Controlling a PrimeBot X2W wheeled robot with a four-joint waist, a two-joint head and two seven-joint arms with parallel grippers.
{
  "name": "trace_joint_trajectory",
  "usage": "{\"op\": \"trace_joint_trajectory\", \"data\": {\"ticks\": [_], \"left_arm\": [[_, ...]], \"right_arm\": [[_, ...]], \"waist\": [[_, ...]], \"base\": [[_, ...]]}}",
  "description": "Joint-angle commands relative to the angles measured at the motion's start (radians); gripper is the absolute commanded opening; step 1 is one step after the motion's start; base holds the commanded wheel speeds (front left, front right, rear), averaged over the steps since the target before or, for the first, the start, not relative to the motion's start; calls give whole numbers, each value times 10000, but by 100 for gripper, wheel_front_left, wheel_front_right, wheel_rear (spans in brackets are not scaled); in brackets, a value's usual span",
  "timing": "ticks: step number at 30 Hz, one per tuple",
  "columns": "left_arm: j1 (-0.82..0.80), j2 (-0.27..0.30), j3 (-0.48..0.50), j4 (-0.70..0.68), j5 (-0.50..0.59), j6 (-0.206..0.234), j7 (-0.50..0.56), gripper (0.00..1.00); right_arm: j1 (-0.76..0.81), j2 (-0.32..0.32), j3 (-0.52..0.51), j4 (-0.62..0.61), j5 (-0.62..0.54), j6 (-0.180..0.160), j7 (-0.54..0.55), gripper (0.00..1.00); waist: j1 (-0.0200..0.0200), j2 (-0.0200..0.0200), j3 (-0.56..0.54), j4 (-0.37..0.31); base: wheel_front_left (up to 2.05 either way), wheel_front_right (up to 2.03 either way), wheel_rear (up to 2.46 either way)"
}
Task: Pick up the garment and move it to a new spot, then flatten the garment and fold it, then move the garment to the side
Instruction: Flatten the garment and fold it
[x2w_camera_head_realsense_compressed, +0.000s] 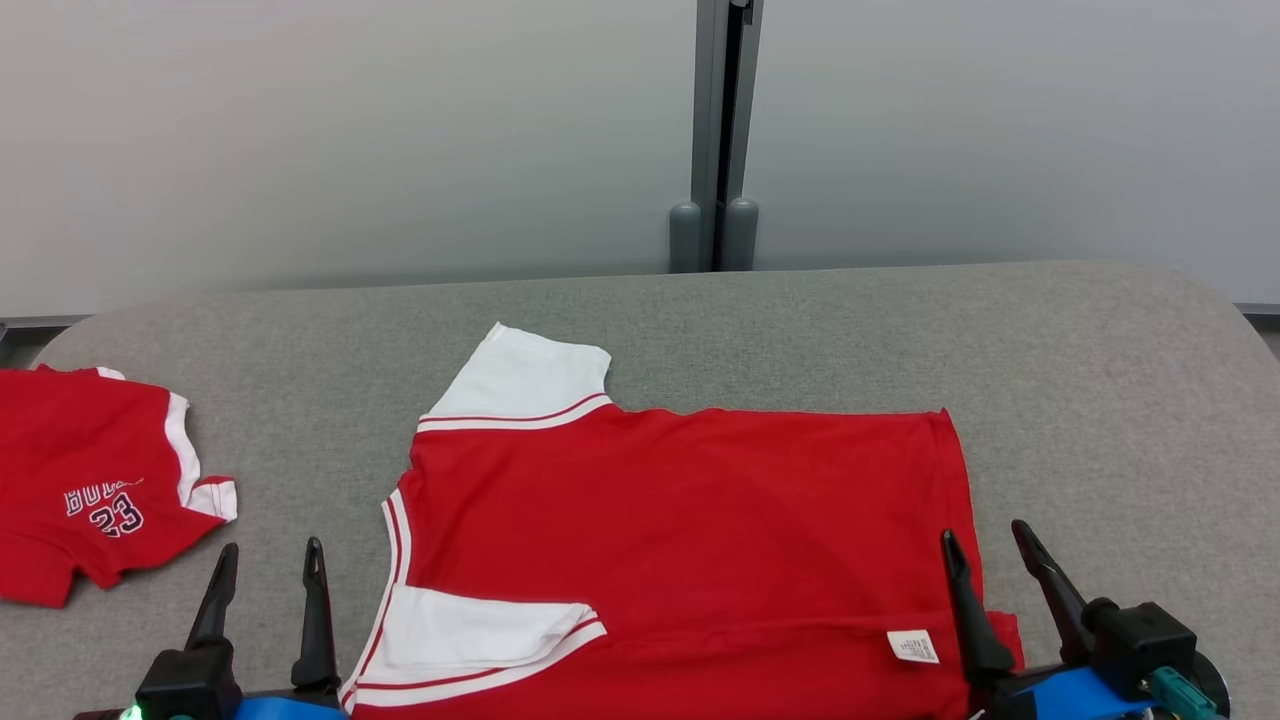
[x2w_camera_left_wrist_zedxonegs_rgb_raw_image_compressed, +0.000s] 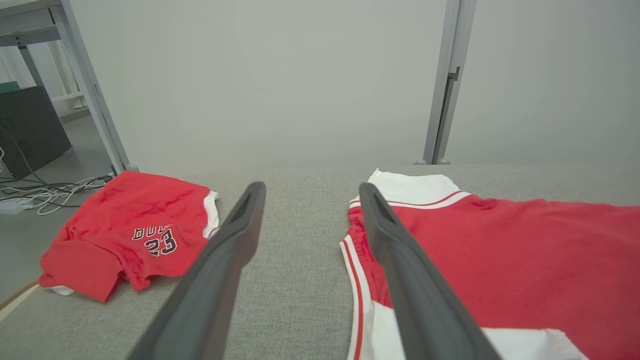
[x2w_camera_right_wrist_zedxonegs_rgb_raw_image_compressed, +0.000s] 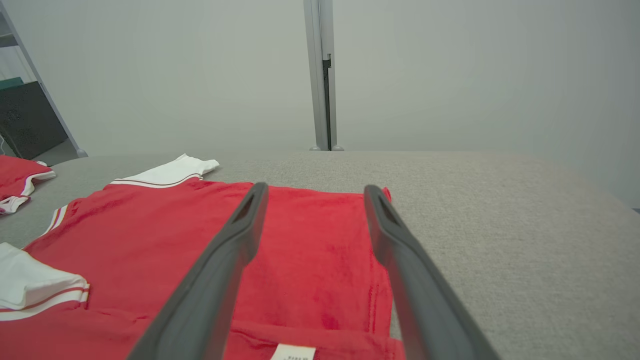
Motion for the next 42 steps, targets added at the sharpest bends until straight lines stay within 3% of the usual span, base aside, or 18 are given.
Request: {"op": "trace_joint_trajectory", "data": {"ticks": [1, 34, 42], "left_arm": [[-183, 53, 16, 61, 65, 1, -28, 100], [-57, 282, -258, 134, -290, 162, 259, 100], [-1497, 613, -467, 701, -337, -268, 527, 100]], "right_arm": [[120, 48, -45, -6, -91, 3, 50, 100], [122, 124, -162, 148, -357, 3, 509, 100], [-737, -87, -157, 337, -341, 3, 467, 100]], "waist": [[0, 0, -17, 13], [0, 0, -253, 48], [0, 0, 22, -103]], "base": [[0, 0, 0], [0, 0, 0], [0, 0, 0]]}}
